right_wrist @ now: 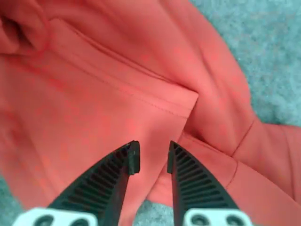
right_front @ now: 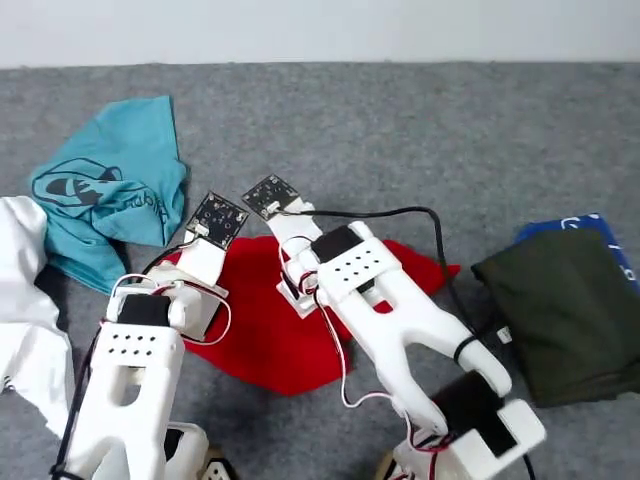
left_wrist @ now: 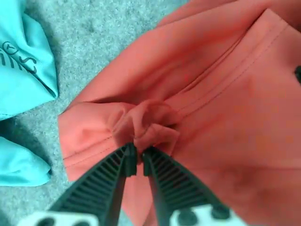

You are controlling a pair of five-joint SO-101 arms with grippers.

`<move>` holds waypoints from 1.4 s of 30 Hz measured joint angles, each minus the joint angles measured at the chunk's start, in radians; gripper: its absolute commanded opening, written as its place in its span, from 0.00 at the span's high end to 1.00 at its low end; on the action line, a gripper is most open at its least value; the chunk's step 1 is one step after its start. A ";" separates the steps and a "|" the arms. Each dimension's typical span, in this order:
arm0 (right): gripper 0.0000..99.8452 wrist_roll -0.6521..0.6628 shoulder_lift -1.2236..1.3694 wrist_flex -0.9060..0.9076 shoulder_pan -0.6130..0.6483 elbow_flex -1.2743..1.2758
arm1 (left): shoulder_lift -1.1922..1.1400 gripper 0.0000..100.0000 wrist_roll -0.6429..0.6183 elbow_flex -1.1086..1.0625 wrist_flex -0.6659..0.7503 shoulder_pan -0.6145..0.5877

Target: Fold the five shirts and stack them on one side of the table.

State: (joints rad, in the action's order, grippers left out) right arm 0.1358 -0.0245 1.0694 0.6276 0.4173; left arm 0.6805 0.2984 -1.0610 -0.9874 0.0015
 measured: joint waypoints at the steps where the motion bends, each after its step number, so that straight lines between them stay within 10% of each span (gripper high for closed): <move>1: 0.88 0.000 0.009 -0.009 0.000 0.000 | 0.000 0.98 0.000 0.000 0.000 0.000; 42: 0.89 0.000 0.086 -0.127 -0.032 0.000 | 0.000 0.98 0.000 -0.002 0.000 0.000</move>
State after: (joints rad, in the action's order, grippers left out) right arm 0.1358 0.0614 0.9421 0.5953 0.4173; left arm 0.6805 0.2984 -1.0625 -0.9874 0.0015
